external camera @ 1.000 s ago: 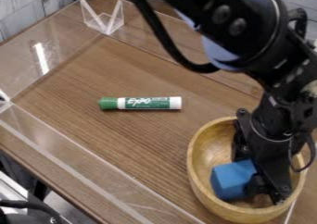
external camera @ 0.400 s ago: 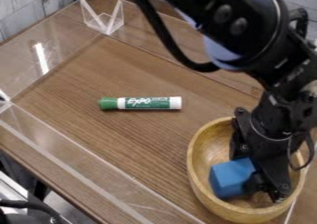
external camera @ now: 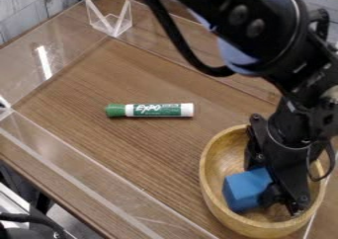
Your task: Remove the blue block from inside the brown bowl and put it on the table
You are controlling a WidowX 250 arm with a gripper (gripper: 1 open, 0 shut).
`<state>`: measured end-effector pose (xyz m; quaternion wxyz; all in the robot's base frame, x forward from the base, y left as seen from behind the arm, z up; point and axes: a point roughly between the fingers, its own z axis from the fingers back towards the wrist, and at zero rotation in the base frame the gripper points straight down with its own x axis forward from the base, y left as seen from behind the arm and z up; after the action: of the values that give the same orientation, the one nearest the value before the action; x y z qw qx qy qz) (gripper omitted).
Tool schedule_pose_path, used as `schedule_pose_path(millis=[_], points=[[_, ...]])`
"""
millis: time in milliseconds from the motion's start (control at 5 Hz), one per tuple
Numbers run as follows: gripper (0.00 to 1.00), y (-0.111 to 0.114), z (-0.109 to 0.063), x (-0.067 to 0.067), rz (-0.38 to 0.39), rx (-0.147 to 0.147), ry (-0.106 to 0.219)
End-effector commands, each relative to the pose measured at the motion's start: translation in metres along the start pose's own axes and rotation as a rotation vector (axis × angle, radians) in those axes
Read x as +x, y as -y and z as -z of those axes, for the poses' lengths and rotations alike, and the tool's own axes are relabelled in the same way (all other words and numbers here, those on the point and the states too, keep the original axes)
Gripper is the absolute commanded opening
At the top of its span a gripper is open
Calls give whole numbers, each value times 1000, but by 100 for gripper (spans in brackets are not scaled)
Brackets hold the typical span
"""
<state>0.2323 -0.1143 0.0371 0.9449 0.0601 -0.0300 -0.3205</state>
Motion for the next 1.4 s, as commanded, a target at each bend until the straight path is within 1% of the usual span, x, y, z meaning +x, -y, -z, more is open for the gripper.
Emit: schedule_pose_path(millis=[0,600,1200], points=[[0,-8,-4,5,-23,13,21],[0,-13,-10,4,-36,26,15],[0,-16,-6,5,-54,34,18]])
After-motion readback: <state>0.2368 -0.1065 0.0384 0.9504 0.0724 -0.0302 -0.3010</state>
